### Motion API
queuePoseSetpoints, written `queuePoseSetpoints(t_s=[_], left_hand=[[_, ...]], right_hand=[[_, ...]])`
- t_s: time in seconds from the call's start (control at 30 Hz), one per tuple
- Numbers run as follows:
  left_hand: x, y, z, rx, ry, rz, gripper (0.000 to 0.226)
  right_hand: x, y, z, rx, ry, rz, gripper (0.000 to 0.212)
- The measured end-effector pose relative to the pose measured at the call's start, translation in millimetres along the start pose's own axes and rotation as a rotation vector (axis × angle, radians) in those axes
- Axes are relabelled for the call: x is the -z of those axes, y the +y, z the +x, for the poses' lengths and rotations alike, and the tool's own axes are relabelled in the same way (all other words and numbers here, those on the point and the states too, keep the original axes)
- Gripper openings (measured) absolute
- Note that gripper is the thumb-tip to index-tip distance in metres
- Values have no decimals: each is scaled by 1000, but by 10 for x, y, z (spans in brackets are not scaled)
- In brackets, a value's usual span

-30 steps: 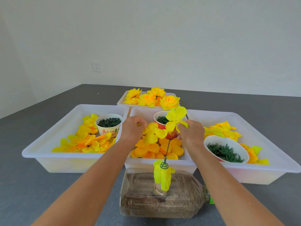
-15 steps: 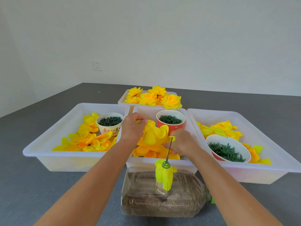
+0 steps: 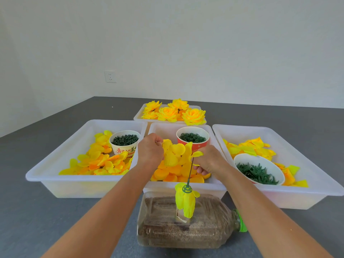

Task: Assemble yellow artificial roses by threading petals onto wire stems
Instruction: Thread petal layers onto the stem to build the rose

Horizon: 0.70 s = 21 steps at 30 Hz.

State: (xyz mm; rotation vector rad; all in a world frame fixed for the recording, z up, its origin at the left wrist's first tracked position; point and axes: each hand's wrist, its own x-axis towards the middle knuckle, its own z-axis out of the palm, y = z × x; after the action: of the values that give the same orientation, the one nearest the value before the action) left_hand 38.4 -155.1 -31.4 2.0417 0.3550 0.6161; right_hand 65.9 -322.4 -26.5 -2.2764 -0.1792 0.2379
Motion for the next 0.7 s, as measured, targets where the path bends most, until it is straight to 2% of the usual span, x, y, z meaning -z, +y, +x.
queuePoseSetpoints(t_s=[0.1, 0.23, 0.33, 0.5, 0.6, 0.7], left_hand=[[10, 12, -15, 3, -2, 16, 19], [25, 27, -22, 15, -20, -19, 14], [35, 29, -30, 13, -21, -36, 12], [35, 34, -30, 24, -14, -60, 12], [45, 35, -31, 37, -23, -88, 12], [47, 39, -27, 42, -47, -112, 11]], right_hand=[[-21, 22, 15, -32, -54, -25, 41], [-10, 13, -4, 58, -61, -197, 19], [-2, 27, -13, 190, 20, -398, 27], [22, 43, -25, 208, 115, -318, 7], [34, 36, -27, 197, 112, -297, 22], [-10, 44, -61, 275, 192, -426, 52]])
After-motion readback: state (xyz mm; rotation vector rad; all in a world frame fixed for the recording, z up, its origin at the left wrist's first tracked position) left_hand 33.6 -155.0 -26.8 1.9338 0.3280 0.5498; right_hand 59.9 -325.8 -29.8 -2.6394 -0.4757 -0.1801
